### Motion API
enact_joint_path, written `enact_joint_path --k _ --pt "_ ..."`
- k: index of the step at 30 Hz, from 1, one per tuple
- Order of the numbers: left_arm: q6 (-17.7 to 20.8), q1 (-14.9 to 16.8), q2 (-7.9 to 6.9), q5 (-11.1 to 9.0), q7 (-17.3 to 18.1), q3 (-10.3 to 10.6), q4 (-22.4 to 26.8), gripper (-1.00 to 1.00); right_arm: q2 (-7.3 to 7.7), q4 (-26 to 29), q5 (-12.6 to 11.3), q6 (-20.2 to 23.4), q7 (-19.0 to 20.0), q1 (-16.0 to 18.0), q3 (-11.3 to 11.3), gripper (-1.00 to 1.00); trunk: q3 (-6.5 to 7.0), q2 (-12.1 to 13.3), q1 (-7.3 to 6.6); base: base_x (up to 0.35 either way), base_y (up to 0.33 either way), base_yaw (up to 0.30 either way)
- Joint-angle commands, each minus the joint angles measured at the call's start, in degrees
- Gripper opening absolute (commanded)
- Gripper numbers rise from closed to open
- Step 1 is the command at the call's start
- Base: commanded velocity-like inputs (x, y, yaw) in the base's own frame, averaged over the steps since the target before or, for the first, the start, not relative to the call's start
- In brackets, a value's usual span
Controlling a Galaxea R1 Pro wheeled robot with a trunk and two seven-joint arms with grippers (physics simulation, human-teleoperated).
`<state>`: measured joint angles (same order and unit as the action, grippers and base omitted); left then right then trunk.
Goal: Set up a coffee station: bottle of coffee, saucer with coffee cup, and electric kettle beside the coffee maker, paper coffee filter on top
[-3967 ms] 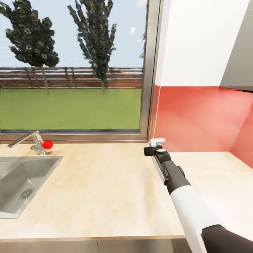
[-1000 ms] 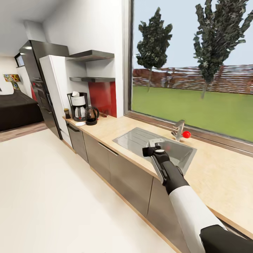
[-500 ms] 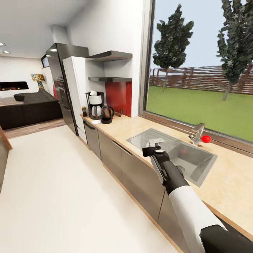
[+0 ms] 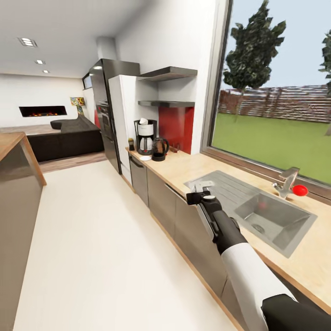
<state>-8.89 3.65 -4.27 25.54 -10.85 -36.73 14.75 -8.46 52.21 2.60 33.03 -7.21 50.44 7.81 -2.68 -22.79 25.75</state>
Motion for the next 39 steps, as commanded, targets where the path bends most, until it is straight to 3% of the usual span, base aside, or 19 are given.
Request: enact_joint_path --k 1,6,13,23,39 --pt "-0.65 0.49 -0.14 0.56 -0.14 -0.39 0.60 1.00 0.02 0.08 0.21 0.37 -0.09 0.03 0.10 -1.00 -0.14 -0.13 0.03 0.000 0.000 0.278" --pt "-2.31 3.12 -0.60 0.51 -0.14 -0.41 3.12 1.00 -0.01 0.08 0.21 0.37 -0.09 0.01 0.10 -1.00 -0.14 -0.13 0.03 0.127 0.030 0.278" --pt "-4.51 5.42 -0.12 0.25 -0.22 -0.89 5.63 1.00 -0.02 0.00 0.21 0.37 -0.09 0.01 0.10 -1.00 -0.14 -0.13 0.03 0.286 0.125 0.278" --pt "-5.83 5.46 0.23 0.04 -0.14 -0.64 5.09 1.00 -0.07 0.00 0.21 0.37 -0.09 0.02 0.10 -1.00 -0.14 -0.13 0.03 0.319 0.065 0.261" --pt "-5.87 4.88 0.23 0.03 -0.14 -0.74 4.15 1.00 0.02 -0.18 0.21 0.37 -0.09 0.01 0.01 -1.00 -0.14 -0.13 0.03 0.338 0.001 0.013"
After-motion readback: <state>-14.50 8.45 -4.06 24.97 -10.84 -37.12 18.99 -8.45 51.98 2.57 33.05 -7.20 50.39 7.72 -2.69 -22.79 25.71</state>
